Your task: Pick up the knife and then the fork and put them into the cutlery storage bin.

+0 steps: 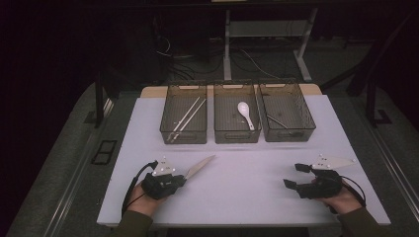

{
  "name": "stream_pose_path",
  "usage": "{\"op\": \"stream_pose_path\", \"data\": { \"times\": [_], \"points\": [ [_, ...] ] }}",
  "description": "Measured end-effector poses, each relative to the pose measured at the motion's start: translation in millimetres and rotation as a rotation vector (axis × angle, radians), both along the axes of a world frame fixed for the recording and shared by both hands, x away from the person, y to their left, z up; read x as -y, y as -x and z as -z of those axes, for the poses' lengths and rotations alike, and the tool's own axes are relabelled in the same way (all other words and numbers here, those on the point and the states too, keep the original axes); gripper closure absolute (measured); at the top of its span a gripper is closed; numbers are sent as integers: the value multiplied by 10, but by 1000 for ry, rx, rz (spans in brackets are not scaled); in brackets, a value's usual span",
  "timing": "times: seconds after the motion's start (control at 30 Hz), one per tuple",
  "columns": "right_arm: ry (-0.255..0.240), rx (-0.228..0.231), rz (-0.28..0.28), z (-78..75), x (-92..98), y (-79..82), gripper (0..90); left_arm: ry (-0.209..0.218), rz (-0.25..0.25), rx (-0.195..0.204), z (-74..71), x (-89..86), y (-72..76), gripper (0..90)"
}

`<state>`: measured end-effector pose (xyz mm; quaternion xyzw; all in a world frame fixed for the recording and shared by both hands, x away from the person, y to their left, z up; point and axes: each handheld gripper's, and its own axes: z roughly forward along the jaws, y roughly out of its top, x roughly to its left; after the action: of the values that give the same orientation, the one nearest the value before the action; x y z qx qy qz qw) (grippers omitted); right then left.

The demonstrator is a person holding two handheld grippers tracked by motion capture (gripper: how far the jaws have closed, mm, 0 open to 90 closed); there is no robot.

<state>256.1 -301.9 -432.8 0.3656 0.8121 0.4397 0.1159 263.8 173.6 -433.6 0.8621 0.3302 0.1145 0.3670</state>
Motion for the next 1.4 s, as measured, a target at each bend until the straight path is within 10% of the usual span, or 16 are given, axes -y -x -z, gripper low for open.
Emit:
{"op": "stream_pose_path", "data": {
  "times": [0.57, 1.4],
  "points": [
    [-58, 20, -61, -165, -126, 19, 217, 193, 28, 88, -299, 77, 97, 795],
    [-252, -11, -188, -620, -1096, -365, 580, 228, 70, 173, -504, 854, -148, 798]
  ]
}}
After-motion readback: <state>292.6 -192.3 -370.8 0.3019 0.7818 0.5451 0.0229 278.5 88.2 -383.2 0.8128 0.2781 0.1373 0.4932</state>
